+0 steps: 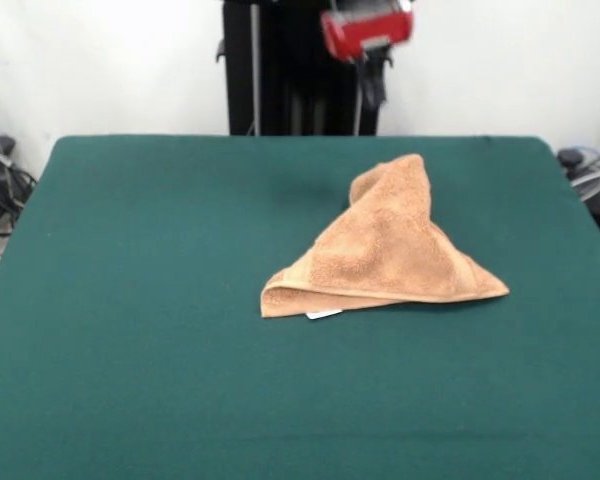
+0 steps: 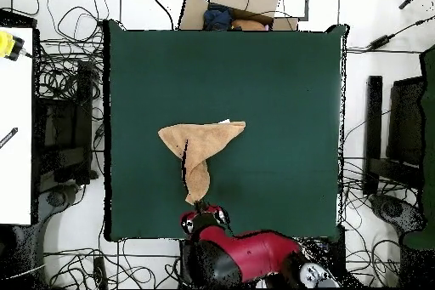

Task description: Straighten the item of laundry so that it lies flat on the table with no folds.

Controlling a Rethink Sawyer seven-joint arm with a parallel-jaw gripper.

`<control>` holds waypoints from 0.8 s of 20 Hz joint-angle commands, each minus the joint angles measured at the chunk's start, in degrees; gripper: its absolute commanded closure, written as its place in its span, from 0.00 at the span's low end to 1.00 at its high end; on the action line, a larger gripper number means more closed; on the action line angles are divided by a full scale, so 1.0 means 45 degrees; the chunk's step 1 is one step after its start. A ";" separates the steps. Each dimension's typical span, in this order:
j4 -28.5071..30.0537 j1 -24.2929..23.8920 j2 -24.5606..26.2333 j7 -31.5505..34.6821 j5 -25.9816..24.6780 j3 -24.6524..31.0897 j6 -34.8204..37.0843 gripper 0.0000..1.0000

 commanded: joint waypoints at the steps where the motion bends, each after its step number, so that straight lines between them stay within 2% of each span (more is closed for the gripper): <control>1: 0.3043 -0.1975 -0.4932 -0.0344 0.3460 0.4424 0.3922 1.00; 5: 0.3717 -0.2480 -0.5212 -0.0224 0.3632 0.5093 0.3659 1.00; 9: 0.3338 -0.2026 -0.4397 0.0803 0.2381 0.4629 0.2364 1.00; 10: 0.3030 -0.1619 -0.4020 0.1072 0.1969 0.4179 0.1941 0.00; 13: 0.2735 -0.0989 -0.2737 0.1598 0.1406 0.3253 0.0285 0.00; 16: 0.2392 0.0309 -0.1930 0.2069 0.1269 0.1853 -0.1233 0.00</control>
